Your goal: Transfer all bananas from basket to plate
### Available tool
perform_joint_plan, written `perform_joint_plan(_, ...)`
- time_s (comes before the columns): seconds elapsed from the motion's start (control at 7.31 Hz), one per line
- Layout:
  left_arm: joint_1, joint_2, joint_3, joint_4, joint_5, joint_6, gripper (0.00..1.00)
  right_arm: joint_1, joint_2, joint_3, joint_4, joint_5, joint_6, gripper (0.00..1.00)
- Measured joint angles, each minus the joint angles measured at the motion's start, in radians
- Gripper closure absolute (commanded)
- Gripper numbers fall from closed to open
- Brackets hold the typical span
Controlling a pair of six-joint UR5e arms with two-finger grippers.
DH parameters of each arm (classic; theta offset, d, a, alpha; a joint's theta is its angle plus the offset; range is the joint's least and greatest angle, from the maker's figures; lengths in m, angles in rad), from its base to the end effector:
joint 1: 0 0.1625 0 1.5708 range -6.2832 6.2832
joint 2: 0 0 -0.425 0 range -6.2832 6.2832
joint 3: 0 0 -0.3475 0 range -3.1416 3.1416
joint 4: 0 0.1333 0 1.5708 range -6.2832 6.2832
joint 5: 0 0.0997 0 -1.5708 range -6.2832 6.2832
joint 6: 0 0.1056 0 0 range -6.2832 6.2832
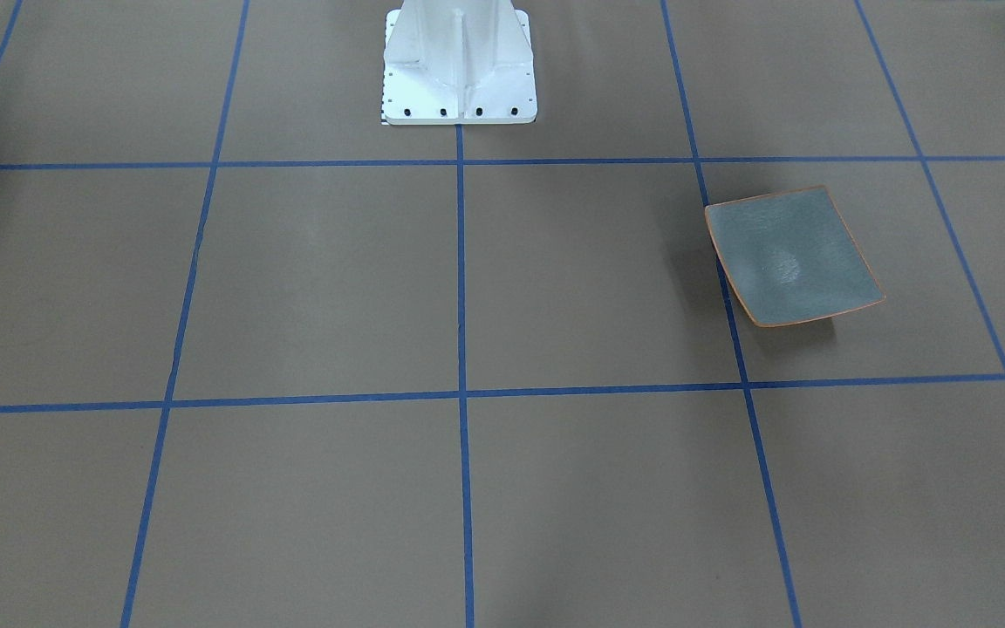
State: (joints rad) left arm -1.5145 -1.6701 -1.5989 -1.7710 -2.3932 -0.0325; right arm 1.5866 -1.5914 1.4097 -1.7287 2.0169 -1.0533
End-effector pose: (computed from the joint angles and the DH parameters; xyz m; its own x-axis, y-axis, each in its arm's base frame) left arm -0.0275 -0.5067 0.5772 0.6675 0.2429 -0.7039 -0.0316 0.9537 0.2991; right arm 0.0940 -0.3939 0.7732 0.4581 -0.7412 0.4907 0.7746 0.6037 0.1887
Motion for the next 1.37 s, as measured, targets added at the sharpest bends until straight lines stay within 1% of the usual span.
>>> perform_joint_plan(0.14, 0.000, 0.000, 0.000, 0.001, -0.012, 0.000, 0.00, 0.030, 0.000, 0.034, -0.029, 0.001, -0.016, 1.00)
perform_joint_plan(0.41, 0.001, -0.006, 0.004, 0.001, -0.016, 0.000, 0.00, 0.073, 0.031, 0.148, -0.152, 0.000, -0.024, 1.00)
perform_joint_plan(0.55, 0.002, -0.020, 0.015, 0.001, -0.015, 0.000, 0.00, 0.079, 0.099, 0.183, -0.244, 0.000, -0.006, 1.00)
perform_joint_plan(0.68, 0.004, -0.046, 0.041, 0.001, -0.013, 0.000, 0.00, 0.070, 0.200, 0.194, -0.353, 0.011, 0.047, 1.00)
perform_joint_plan(0.82, 0.010, -0.087, 0.082, 0.000, -0.013, -0.013, 0.00, 0.037, 0.300, 0.200, -0.450, 0.050, 0.126, 1.00)
perform_joint_plan(0.96, 0.023, -0.134, 0.122, -0.003, -0.012, -0.064, 0.00, -0.012, 0.372, 0.206, -0.512, 0.115, 0.220, 1.00)
perform_joint_plan(1.09, 0.048, -0.181, 0.148, -0.012, -0.010, -0.157, 0.00, -0.065, 0.419, 0.216, -0.541, 0.185, 0.325, 1.00)
perform_joint_plan(1.37, 0.108, -0.247, 0.163, -0.042, -0.009, -0.327, 0.00, -0.180, 0.453, 0.264, -0.554, 0.325, 0.518, 1.00)
